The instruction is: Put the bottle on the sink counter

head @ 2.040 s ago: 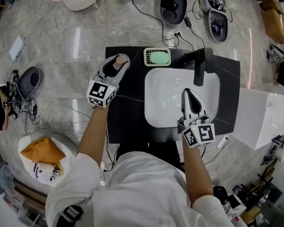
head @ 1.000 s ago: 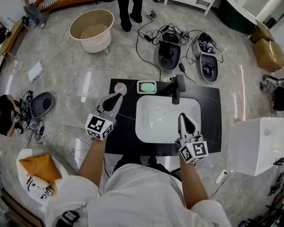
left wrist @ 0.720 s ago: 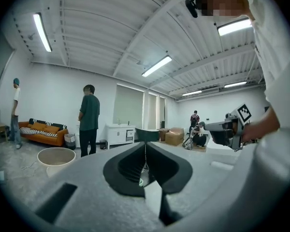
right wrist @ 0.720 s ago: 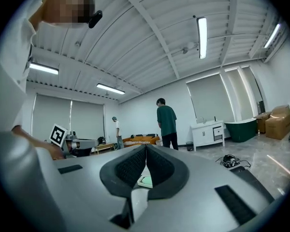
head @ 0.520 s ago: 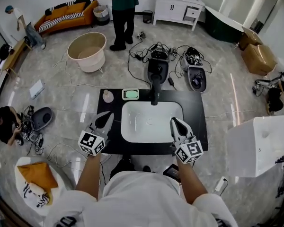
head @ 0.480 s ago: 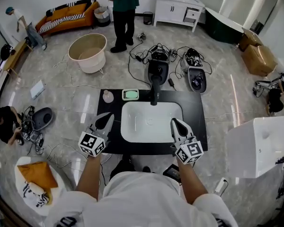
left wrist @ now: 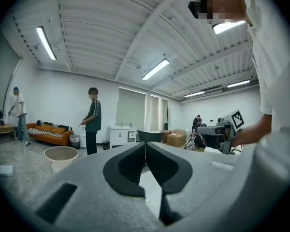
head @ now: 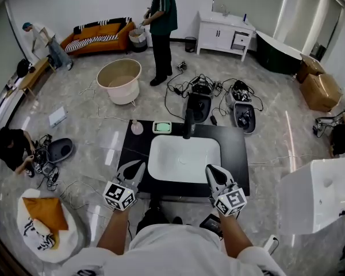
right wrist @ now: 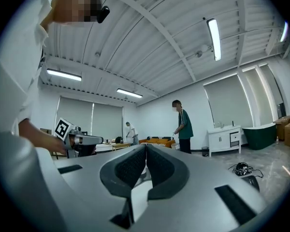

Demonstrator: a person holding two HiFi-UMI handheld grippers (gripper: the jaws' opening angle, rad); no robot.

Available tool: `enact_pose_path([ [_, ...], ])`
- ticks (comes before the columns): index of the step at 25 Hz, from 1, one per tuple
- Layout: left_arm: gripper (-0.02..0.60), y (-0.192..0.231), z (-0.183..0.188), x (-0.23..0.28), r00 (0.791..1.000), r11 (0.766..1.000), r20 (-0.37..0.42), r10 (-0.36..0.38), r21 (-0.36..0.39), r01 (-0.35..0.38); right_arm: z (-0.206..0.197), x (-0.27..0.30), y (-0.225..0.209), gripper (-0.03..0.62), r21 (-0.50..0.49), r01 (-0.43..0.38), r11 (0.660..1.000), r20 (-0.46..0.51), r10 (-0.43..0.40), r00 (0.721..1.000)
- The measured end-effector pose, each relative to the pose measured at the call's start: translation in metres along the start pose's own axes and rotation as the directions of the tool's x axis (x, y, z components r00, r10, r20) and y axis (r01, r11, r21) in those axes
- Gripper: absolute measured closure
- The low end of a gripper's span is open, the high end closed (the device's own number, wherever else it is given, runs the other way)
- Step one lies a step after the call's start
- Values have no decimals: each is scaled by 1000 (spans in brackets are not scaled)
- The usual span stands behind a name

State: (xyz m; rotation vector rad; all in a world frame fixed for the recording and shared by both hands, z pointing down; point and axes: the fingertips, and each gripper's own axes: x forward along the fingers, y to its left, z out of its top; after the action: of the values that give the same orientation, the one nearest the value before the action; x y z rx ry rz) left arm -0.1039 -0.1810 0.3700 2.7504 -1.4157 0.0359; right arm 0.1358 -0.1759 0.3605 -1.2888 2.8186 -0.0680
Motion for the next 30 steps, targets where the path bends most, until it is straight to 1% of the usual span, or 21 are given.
enact_pose_path([
  [2,563,-10,-3,-6,1000,1000,0,0,-20,0,-2,-7,3,579,9,-16,1000,-4,16,1000],
  [5,563,-23,-12,-17,1000,999,-14,-6,-43,6,-11,-15,5,579,38,-16,999,-16,16,1000],
  [10,563,-42,-30,-32,998,998,-55,-44,-57,41,-24,-17,15,580,92,-31,995,-24,33,999],
  [14,563,-37,-43,-30,998,996,-62,-32,-91,26,-22,-13,28,580,86,-68,994,-20,70,997],
  [16,563,-38,-45,-26,997,993,-57,-44,-109,38,-22,-11,31,580,77,-85,993,-27,87,996],
  [19,563,-43,-46,-25,996,992,-59,-67,-111,60,-22,-11,33,580,72,-95,993,-34,98,995],
  [22,563,-40,-50,-25,996,990,-65,-64,-127,55,-22,-8,34,580,63,-101,993,-35,104,994],
  [24,563,-38,-52,-26,996,989,-67,-61,-138,51,-22,-6,37,580,57,-120,991,-36,122,992],
  [27,563,-40,-57,-23,994,987,-77,-73,-149,61,-26,-6,41,580,69,-144,987,-41,148,988],
  [30,563,-44,-62,-19,992,985,-85,-94,-156,80,-29,-7,38,580,86,-147,985,-41,151,988],
])
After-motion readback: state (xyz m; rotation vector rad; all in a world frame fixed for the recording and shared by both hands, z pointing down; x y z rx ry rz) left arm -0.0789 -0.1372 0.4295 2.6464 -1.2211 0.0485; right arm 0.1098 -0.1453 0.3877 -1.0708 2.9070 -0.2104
